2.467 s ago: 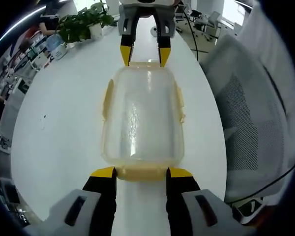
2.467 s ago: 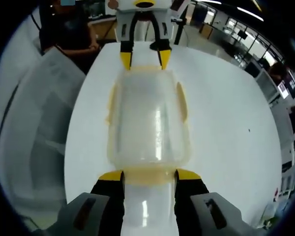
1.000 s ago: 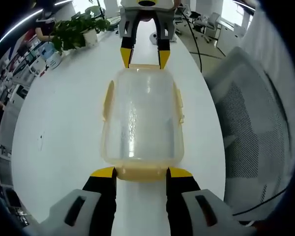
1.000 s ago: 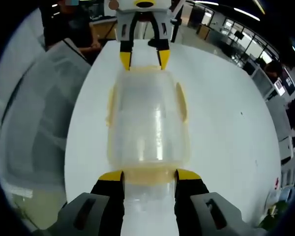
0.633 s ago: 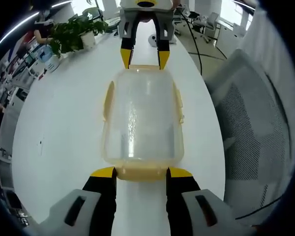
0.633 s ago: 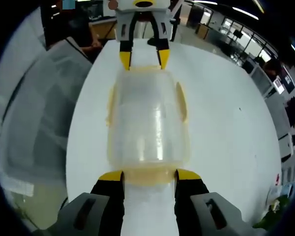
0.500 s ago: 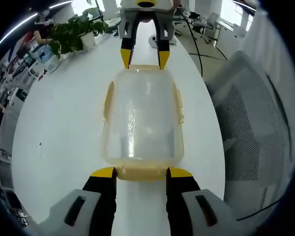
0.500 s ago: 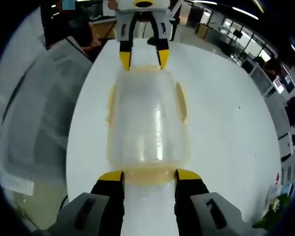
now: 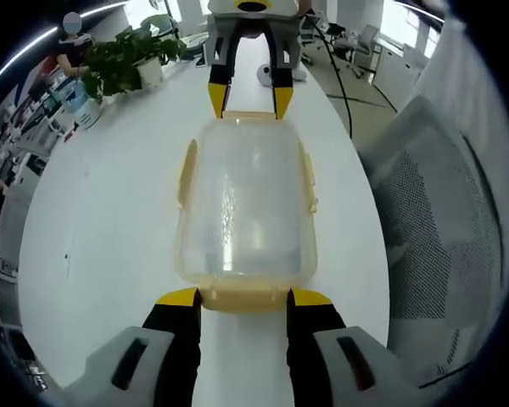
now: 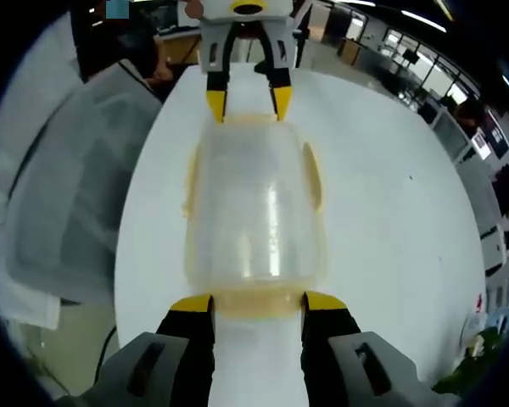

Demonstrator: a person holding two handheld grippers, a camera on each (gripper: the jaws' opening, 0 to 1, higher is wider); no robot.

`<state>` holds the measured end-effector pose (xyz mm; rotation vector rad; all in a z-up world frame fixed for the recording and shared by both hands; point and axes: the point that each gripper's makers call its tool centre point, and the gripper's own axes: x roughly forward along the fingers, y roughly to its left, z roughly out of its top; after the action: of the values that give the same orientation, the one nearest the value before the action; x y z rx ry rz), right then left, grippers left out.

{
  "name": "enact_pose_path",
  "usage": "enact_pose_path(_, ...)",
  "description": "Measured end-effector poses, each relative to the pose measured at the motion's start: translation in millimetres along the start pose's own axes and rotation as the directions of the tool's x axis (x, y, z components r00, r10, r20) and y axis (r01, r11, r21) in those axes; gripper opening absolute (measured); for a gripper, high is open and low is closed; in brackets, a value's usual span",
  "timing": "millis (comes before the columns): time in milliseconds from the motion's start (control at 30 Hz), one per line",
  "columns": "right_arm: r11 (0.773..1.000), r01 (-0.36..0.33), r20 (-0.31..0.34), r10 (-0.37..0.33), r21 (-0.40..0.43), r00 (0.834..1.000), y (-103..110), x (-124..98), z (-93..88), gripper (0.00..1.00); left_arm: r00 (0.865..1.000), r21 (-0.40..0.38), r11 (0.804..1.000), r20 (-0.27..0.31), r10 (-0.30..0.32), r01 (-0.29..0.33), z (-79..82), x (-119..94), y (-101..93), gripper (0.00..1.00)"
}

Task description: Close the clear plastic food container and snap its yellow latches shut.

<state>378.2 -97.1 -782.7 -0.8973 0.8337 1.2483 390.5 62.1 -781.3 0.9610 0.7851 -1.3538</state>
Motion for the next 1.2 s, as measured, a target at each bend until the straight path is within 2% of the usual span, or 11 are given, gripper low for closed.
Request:
enact_pose_path(700, 1.0, -0.01, -0.008, 0.01, 0.011, 1.0, 0.0, -7.7, -25.6, 0.38, 1.0, -0.001, 1.0, 0.025, -0.01, 0.01, 22.6, 10.8, -2.2, 0.39)
enact_pose_path(1200, 0.999, -0.037, -0.015, 0.037, 0.037, 0.999, 2.1, 1.9, -30.8, 0.38, 0.999, -0.005, 1.0, 0.019, -0.029, 0.029, 20.0, 18.8, -2.3, 0.39)
